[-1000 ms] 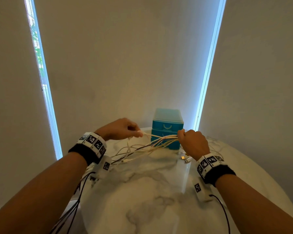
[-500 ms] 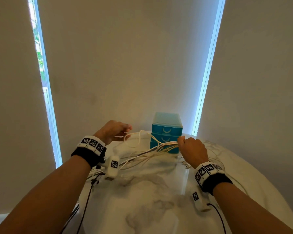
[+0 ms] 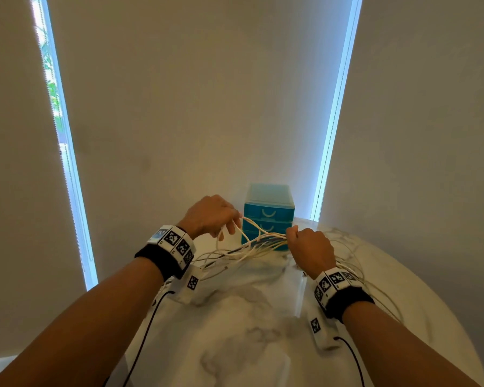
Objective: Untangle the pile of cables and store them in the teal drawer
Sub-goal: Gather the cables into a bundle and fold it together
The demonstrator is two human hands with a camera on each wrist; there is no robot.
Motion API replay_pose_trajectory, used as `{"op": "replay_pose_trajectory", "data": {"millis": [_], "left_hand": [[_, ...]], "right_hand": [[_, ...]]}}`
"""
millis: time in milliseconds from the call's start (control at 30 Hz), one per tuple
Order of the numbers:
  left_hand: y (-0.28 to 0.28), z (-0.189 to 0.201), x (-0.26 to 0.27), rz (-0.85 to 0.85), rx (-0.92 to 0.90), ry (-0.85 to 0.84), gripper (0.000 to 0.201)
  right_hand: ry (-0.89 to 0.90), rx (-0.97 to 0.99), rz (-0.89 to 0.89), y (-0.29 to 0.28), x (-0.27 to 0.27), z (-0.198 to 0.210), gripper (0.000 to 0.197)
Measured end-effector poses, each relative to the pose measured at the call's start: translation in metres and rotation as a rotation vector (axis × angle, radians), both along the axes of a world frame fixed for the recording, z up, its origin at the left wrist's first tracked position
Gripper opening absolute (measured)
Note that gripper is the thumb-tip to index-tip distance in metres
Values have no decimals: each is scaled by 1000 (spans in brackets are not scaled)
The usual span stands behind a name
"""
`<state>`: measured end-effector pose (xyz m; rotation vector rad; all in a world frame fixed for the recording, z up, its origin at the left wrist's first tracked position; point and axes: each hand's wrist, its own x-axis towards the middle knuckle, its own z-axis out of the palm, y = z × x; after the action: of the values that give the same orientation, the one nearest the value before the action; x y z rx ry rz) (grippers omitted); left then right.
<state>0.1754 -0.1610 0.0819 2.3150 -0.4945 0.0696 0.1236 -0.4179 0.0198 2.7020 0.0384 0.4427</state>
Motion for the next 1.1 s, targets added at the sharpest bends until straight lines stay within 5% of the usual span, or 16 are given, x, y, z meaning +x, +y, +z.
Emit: {"op": "replay_pose_trajectory", "data": {"millis": [200, 300, 367, 467, 600, 800, 900, 1000, 1100], "left_hand": [[-6, -12, 7, 102, -387, 160, 30], [-9, -12, 2, -100, -703, 445, 24], [-8, -9, -1, -247, -759, 578, 20], [-5, -7, -3, -258, -574, 513, 30], [-1, -7, -3, -51, -128, 175, 65], [4, -17, 15, 28, 89, -206, 42], [4, -14, 11, 46, -92, -225, 32], [14, 2, -4, -122, -463, -231, 19], [24, 21, -18, -491, 9, -149, 10]], "right_hand": [[-32, 38, 61, 5, 3, -6, 50], [-17, 0, 37, 3, 2, -7, 56], [-19, -16, 34, -1, 3, -8, 58], [-28, -21, 32, -4, 2, -5, 62], [-37, -10, 29, -4, 4, -8, 58], [-47, -16, 35, -2, 9, -15, 58], [-23, -20, 28, -4, 11, -17, 56], [17, -15, 11, -6, 10, -17, 56], [45, 100, -32, -5, 12, -7, 33]]}}
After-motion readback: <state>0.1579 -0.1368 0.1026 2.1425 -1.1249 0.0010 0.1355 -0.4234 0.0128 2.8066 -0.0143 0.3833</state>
